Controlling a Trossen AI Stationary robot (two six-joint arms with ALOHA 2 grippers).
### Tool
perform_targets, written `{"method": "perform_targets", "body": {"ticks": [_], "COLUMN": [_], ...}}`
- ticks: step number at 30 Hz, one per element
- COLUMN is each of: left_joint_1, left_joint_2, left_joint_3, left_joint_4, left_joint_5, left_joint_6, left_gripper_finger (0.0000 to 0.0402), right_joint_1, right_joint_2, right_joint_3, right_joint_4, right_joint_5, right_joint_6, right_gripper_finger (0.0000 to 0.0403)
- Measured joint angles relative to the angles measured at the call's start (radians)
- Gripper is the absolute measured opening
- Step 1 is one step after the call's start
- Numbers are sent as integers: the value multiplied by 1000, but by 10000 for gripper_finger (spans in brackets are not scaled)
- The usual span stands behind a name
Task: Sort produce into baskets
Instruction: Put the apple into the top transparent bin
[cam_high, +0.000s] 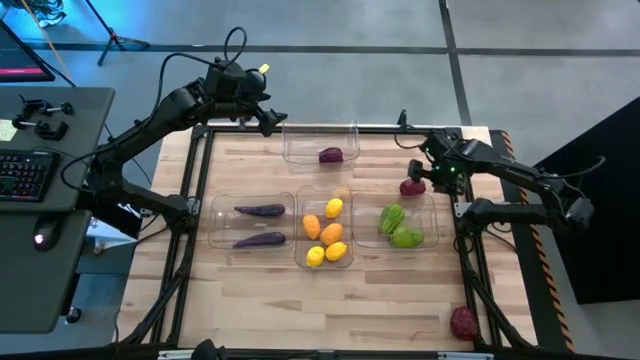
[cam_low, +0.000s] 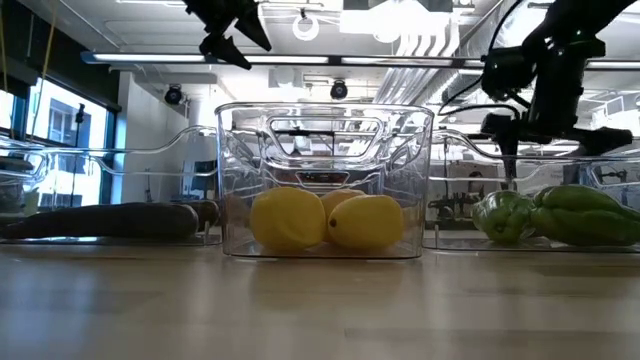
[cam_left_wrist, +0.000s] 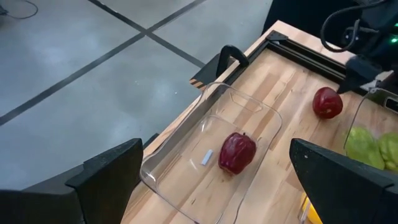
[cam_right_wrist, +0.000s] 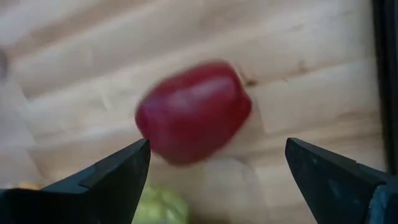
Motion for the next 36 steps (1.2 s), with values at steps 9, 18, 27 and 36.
{"method": "perform_targets", "body": {"ticks": [9, 18, 27, 36], "left_joint_1": [0, 0, 0, 0], "left_joint_2": [0, 0, 0, 0], "left_joint_3": [0, 0, 0, 0], "left_joint_4": [0, -2, -2, -2], "left_joint_5": [0, 0, 0, 0], "left_joint_6": [18, 44, 44, 44], "left_gripper_finger": [394, 394, 394, 394], "right_joint_1": [0, 9, 61, 66], "right_joint_2": [0, 0, 53, 187], "right_joint_3": [-50, -52, -52, -52], "right_joint_4": [161, 129, 127, 176], "right_joint_5": [28, 31, 82, 114], "right_joint_6": [146, 192, 332, 360], "right_gripper_finger": [365, 365, 365, 365]}}
